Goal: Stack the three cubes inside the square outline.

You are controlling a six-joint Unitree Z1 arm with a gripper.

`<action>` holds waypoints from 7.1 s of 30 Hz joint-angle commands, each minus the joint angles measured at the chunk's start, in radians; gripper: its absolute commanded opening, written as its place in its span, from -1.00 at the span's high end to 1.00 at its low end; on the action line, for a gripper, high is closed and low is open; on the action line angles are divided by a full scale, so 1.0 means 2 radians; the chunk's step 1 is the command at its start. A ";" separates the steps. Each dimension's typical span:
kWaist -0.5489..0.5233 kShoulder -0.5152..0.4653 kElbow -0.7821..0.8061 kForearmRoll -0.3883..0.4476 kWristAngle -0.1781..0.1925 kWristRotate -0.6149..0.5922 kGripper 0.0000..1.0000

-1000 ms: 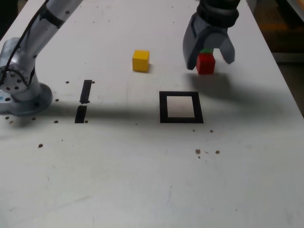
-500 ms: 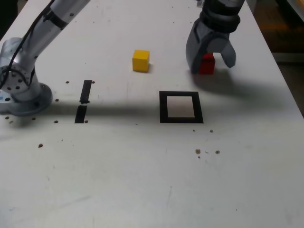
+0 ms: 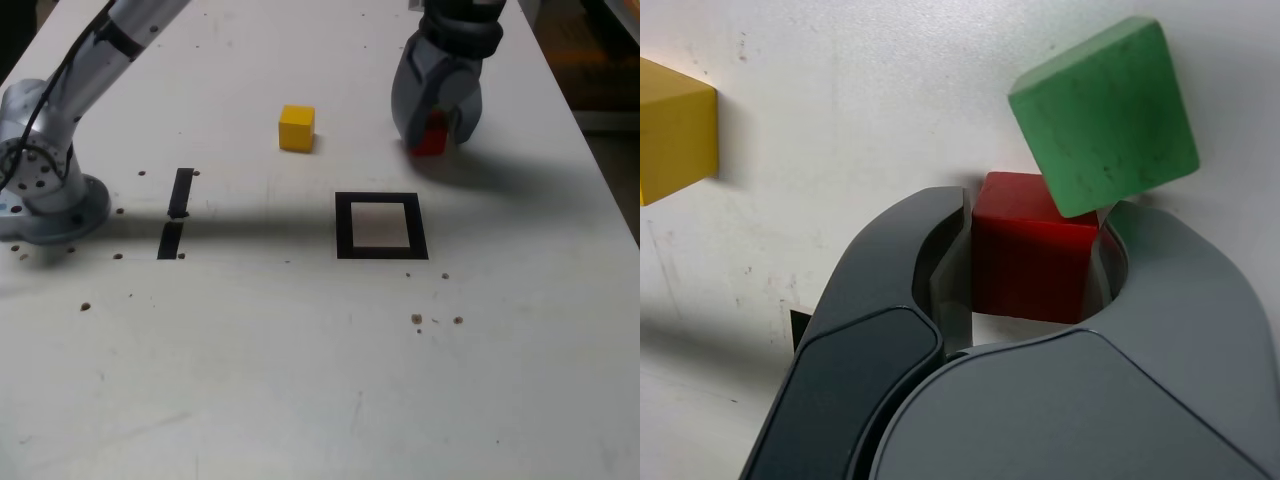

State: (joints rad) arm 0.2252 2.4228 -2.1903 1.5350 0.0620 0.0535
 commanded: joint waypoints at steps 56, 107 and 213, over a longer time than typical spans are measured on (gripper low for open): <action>-0.173 -0.197 0.290 -0.097 -0.009 -0.114 0.46; -0.093 -0.176 0.148 -0.021 0.002 0.085 -0.98; -0.077 -0.287 0.290 -0.064 0.027 0.049 0.75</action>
State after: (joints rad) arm 0.0975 1.8476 -1.5801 1.3942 0.1223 0.1695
